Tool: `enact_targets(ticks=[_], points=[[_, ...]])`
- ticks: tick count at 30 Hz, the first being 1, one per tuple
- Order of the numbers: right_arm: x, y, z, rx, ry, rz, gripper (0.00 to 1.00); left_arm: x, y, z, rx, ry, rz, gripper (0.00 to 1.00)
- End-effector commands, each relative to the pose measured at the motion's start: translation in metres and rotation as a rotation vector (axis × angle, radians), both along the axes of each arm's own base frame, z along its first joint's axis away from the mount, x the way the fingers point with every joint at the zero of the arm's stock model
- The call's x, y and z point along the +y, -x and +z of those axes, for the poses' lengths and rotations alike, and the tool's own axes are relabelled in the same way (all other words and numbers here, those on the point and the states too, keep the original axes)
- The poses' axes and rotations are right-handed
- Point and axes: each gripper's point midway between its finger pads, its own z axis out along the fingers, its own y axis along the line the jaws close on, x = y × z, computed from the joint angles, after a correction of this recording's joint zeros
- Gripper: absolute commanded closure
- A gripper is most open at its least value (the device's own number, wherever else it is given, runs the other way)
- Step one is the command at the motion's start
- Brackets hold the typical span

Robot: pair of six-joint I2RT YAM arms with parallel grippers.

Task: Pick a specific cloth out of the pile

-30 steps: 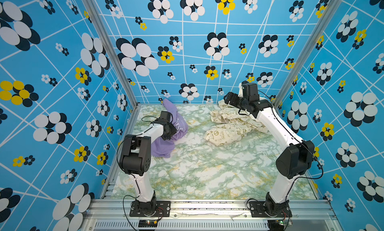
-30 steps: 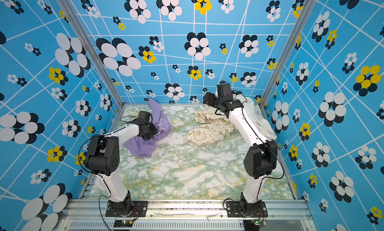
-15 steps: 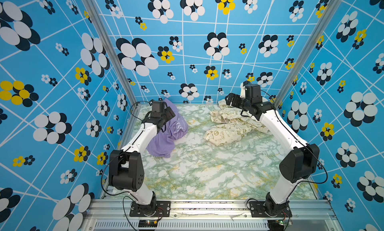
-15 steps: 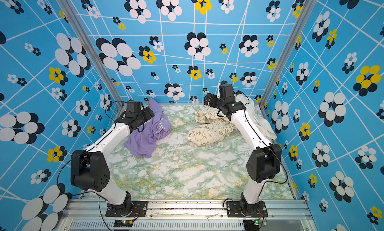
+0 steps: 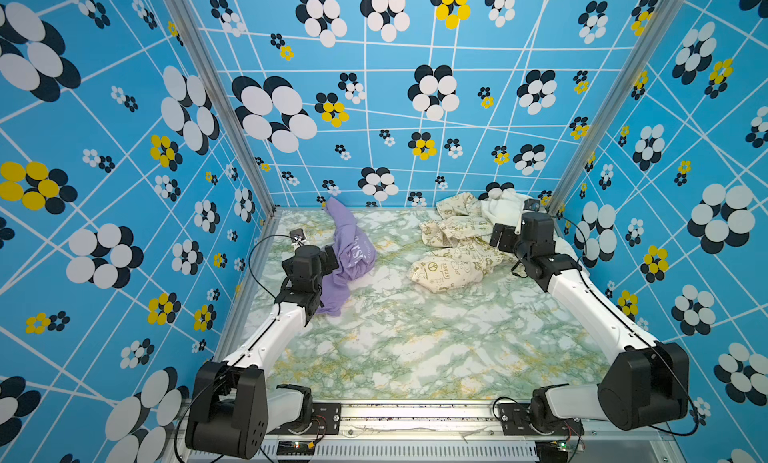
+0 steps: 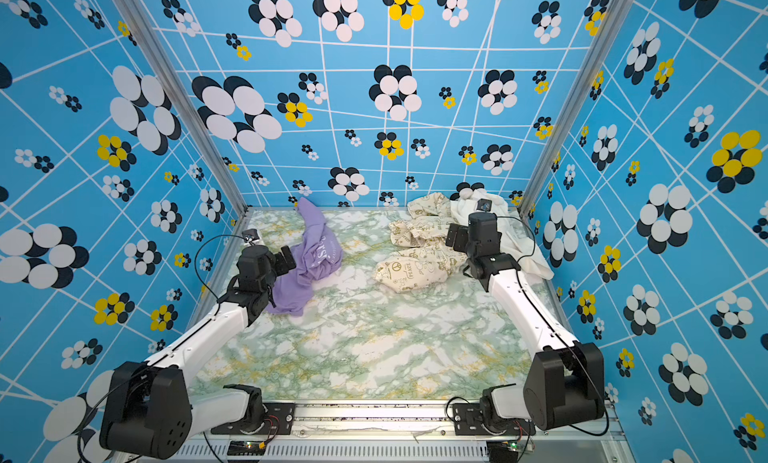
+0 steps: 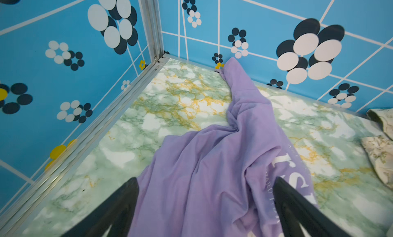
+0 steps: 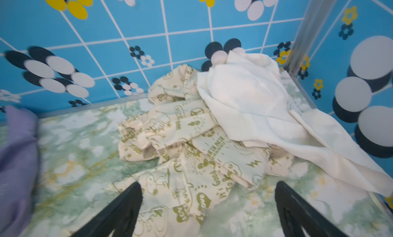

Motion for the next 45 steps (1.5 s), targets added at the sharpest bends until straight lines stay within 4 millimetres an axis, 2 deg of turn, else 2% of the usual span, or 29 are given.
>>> enact_targets(ticks=[1, 3, 4, 5, 6, 11, 18, 21, 26, 30, 35, 40, 45], points=[[-0.029, 0.017, -0.020, 0.005, 0.116, -0.072, 0.01, 0.019, 0.009, -0.001, -0.049, -0.057, 0.041, 0.01], [-0.043, 0.028, -0.042, 0.019, 0.117, -0.128, 0.01, 0.026, 0.014, -0.015, -0.042, -0.075, 0.049, 0.01], [-0.043, 0.031, -0.052, 0.018, 0.110, -0.130, 0.01, 0.029, 0.015, -0.020, -0.047, -0.089, 0.045, 0.01], [-0.058, 0.036, -0.062, 0.011, 0.099, -0.169, 0.01, 0.031, 0.015, -0.027, -0.040, -0.088, 0.039, 0.01], [-0.060, 0.037, -0.068, -0.010, 0.088, -0.175, 0.01, 0.033, 0.014, -0.034, -0.029, -0.074, 0.032, 0.01], [-0.066, 0.044, -0.091, -0.058, 0.111, -0.187, 0.01, 0.023, 0.008, -0.062, -0.004, -0.048, -0.030, 0.01], [-0.056, 0.034, -0.113, -0.043, 0.094, -0.123, 0.01, 0.022, -0.010, -0.067, -0.017, -0.086, -0.081, 0.01], [-0.056, 0.030, -0.118, -0.044, 0.103, -0.122, 0.01, 0.021, -0.013, -0.068, -0.009, -0.094, -0.094, 0.01], [-0.047, 0.021, -0.120, -0.024, 0.121, -0.051, 0.01, 0.008, -0.014, -0.069, -0.024, -0.093, -0.170, 0.01], [-0.048, 0.017, -0.119, -0.032, 0.128, -0.038, 0.01, -0.004, -0.016, -0.075, -0.039, -0.102, -0.233, 0.01], [-0.051, 0.011, -0.126, -0.039, 0.122, -0.042, 0.01, -0.004, -0.015, -0.076, -0.039, -0.100, -0.234, 0.01], [-0.052, 0.016, -0.126, -0.058, 0.088, -0.026, 0.01, -0.014, -0.014, -0.080, -0.071, -0.115, -0.293, 0.01], [-0.046, 0.023, -0.127, -0.116, 0.082, 0.010, 0.01, -0.014, -0.013, -0.082, -0.056, -0.112, -0.292, 0.01]])
